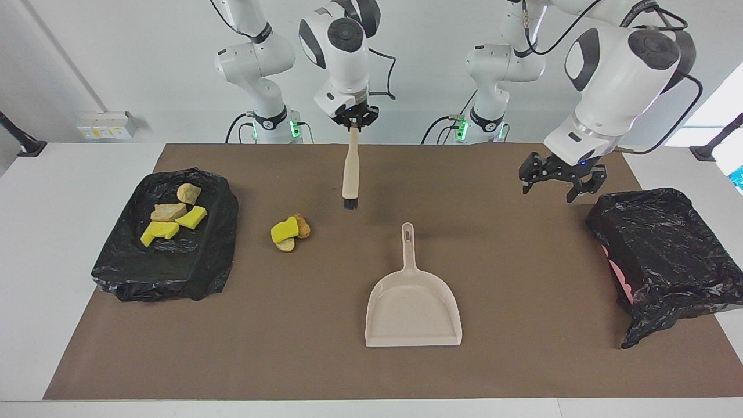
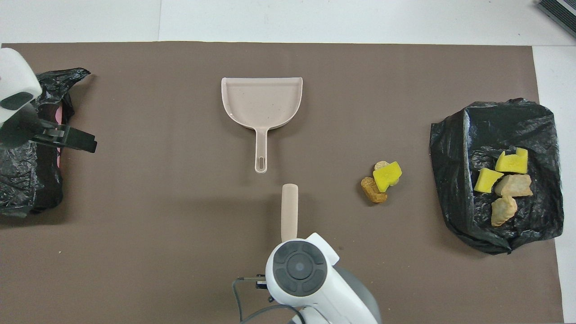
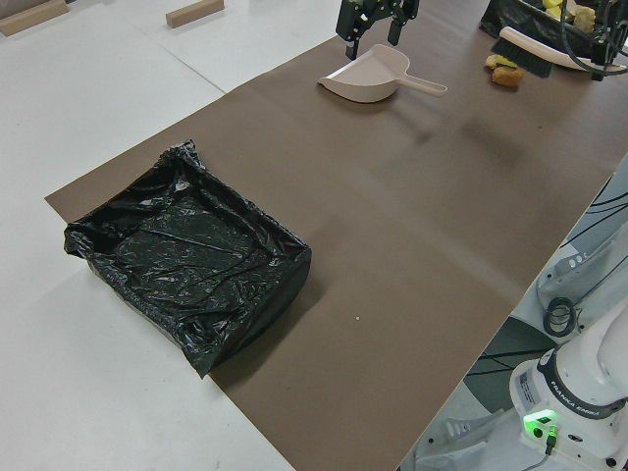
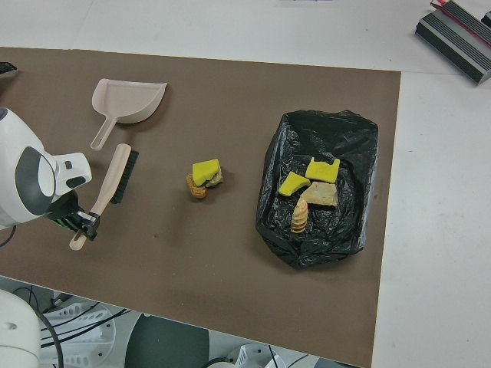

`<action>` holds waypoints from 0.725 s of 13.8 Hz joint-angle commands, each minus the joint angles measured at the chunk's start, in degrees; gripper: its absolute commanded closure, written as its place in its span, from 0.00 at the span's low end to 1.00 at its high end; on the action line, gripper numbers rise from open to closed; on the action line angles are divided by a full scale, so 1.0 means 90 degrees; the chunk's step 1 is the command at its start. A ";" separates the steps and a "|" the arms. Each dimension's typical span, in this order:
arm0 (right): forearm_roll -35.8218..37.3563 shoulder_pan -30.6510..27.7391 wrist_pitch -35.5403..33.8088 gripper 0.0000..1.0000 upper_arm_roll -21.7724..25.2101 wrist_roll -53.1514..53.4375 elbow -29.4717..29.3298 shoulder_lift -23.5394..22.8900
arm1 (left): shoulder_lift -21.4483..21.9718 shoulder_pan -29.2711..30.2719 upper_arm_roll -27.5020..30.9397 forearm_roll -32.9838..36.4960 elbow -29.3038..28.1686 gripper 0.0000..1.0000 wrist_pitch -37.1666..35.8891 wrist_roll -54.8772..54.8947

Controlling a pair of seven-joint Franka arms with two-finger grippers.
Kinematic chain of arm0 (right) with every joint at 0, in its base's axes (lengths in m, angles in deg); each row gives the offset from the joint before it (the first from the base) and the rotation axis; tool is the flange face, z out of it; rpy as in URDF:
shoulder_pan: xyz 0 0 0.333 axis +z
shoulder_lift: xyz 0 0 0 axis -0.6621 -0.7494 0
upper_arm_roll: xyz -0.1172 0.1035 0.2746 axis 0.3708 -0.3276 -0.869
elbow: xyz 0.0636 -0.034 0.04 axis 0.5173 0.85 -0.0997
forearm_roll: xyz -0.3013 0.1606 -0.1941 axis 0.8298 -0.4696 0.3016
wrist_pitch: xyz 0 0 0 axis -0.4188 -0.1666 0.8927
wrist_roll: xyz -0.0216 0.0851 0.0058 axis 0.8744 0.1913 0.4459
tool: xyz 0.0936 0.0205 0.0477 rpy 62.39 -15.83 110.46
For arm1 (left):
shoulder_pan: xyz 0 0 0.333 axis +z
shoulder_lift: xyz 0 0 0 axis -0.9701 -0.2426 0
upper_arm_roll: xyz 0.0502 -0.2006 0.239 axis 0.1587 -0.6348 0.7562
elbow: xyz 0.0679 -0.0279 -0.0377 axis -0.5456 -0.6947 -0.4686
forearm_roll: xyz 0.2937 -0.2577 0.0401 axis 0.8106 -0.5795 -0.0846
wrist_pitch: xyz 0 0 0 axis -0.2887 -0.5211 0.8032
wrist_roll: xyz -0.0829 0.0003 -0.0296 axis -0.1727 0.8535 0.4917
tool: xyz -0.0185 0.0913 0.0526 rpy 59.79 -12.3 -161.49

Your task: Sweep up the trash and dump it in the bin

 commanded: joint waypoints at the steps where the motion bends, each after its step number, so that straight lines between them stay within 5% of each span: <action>1: 0.0473 -0.0861 -0.0500 1.00 -0.0065 -0.1143 0.0186 0.0502 | -0.0411 -0.0502 0.0083 0.0010 0.0001 0.00 0.0474 -0.0488; 5: 0.1247 -0.1720 -0.0728 1.00 -0.0075 -0.2413 0.0574 0.0756 | -0.0958 -0.1156 0.0083 0.0020 -0.0047 0.00 0.1089 -0.1357; 10: 0.2018 -0.2533 0.0510 1.00 -0.0104 -0.3237 0.1414 0.0514 | -0.1593 -0.1821 0.0093 0.0088 -0.0048 0.00 0.1997 -0.2548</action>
